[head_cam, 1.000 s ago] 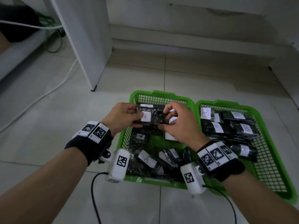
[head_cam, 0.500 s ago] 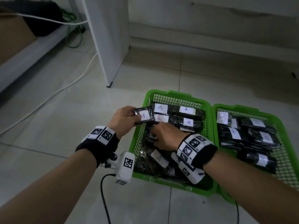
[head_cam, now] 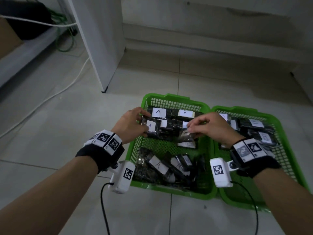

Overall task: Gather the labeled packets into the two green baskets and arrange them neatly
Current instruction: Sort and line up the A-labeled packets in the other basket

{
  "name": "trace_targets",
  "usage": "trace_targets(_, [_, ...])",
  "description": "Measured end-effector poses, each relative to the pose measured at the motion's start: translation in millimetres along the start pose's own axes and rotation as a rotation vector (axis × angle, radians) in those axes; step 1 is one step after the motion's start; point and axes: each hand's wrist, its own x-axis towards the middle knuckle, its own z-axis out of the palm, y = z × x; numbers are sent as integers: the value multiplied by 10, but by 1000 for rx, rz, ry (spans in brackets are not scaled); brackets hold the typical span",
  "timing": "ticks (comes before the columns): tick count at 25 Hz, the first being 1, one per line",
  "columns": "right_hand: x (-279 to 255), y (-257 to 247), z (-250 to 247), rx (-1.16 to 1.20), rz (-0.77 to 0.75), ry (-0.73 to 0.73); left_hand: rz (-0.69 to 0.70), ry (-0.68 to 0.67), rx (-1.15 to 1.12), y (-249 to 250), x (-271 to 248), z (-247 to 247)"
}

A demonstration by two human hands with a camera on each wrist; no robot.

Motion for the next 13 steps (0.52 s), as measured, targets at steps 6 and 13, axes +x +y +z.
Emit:
trace_targets(6, [-28, 151, -89, 7, 12, 152, 168, 35, 274, 115, 219, 18])
trace_targets(13, [-31, 188, -274, 327, 52, 82, 281, 132, 771, 187, 806, 68])
